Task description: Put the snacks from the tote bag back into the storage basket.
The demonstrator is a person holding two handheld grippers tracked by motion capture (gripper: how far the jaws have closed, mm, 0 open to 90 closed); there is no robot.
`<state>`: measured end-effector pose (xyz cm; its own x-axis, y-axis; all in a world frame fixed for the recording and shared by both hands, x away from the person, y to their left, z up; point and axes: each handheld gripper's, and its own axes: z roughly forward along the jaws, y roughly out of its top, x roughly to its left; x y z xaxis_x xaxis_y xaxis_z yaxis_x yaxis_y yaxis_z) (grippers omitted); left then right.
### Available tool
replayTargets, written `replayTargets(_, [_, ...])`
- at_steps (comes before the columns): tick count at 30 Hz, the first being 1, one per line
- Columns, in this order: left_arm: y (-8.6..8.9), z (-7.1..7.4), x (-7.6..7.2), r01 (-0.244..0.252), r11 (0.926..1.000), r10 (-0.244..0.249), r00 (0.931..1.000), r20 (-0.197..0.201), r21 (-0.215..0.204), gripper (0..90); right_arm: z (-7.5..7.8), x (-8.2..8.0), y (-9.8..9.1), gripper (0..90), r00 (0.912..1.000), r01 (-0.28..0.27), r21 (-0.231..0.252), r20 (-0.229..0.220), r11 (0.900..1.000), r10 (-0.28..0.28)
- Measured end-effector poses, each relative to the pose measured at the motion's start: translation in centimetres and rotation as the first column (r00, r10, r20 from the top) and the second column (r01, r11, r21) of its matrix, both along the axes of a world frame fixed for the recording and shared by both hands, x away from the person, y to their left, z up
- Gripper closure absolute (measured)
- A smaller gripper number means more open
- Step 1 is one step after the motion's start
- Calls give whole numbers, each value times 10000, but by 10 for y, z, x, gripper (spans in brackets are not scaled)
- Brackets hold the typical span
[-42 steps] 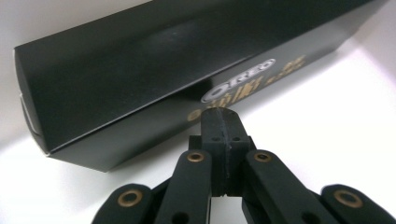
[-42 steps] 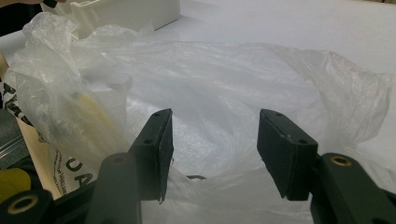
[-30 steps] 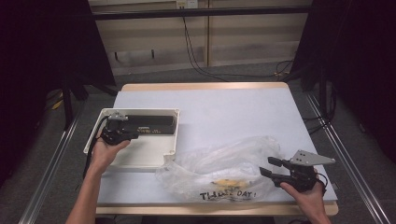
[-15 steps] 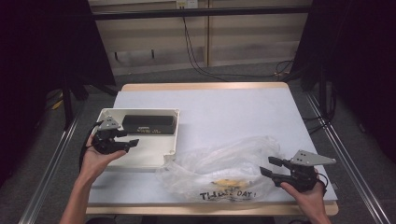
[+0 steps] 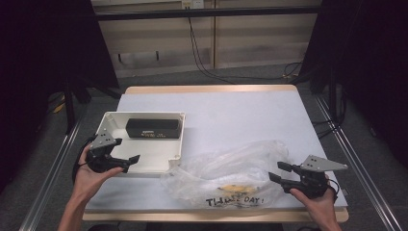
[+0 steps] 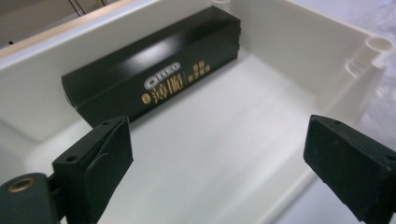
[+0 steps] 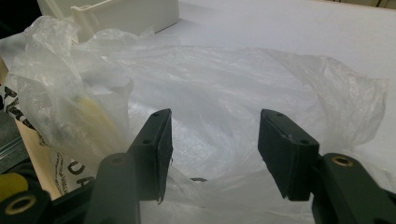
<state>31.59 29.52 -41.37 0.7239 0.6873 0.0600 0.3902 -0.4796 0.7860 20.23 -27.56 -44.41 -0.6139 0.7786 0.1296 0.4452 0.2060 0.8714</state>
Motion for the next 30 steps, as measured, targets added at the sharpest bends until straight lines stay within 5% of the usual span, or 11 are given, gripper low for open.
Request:
replayTargets(7, [7, -2, -26, 64, 9987, -60, 9999, 88, -496, 42, 0, -2, -2, 439, 9999, 87, -13, 52, 10000, -87])
replayTargets(13, [18, -4, -41, -500, 9976, 501, 9987, -4, -488, 40, 1, -3, -3, 422, 9999, 136, 27, 73, 9999, -136])
replayTargets(17, [26, -3, -53, -528, 9865, 496, 9985, -249, -1550, 29, 1, -4, -4, 416, 9998, 190, 28, 63, 9998, -190])
replayTargets(24, [27, -14, -73, -428, 9857, 449, 9989, 93, -1631, 29, 1, -5, -4, 407, 9997, 235, 20, 75, 9997, -235])
replayTargets(28, [27, -24, -83, -1339, 9747, 1448, 9882, 493, -1792, 29, 0, -5, -5, 397, 9997, 250, 8, 53, 9997, -250])
replayTargets(30, [26, -27, -86, -1178, 9812, 1281, 9900, 594, -1528, 29, 0, -6, -6, 391, 9996, 283, -6, 79, 9996, -283])
